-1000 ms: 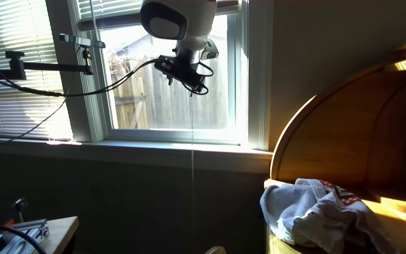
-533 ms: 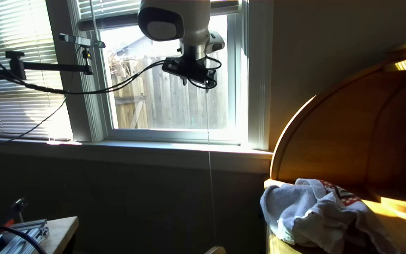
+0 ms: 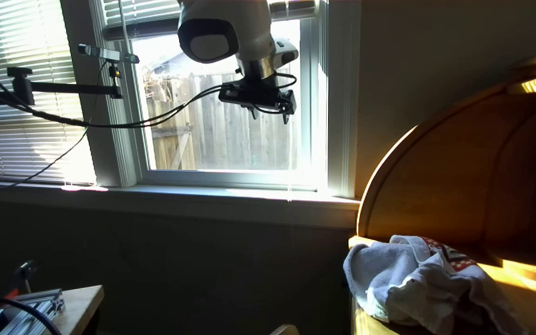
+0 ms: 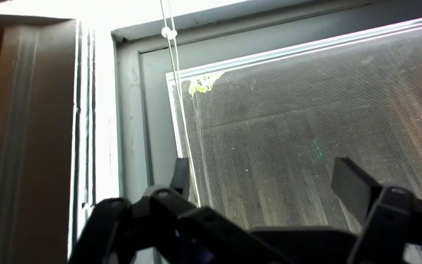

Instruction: Close the curtain

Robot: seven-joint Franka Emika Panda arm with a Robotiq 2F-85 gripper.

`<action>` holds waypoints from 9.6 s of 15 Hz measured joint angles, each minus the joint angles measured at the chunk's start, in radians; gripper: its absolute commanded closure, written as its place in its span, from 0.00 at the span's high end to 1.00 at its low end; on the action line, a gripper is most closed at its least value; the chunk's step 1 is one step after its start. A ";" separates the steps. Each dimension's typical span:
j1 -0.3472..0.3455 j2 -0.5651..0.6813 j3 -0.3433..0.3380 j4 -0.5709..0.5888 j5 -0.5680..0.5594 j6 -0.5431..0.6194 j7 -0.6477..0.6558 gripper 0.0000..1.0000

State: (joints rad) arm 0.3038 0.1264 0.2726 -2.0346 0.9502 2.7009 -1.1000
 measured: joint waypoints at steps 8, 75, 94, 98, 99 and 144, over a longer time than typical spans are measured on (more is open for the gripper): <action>0.000 0.000 0.023 -0.001 -0.004 0.023 -0.014 1.00; -0.042 0.277 0.161 0.228 0.370 -0.493 -0.601 0.00; 0.036 0.375 0.104 0.152 0.642 -0.775 -0.561 0.00; 0.049 0.409 0.100 0.151 0.701 -0.861 -0.476 0.00; 0.053 0.410 0.094 0.151 0.713 -0.864 -0.472 0.00; 0.065 0.241 -0.038 0.069 0.550 -0.810 -0.404 0.00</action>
State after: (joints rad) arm 0.3684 0.3669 0.2345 -1.9653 1.5004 1.8912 -1.5040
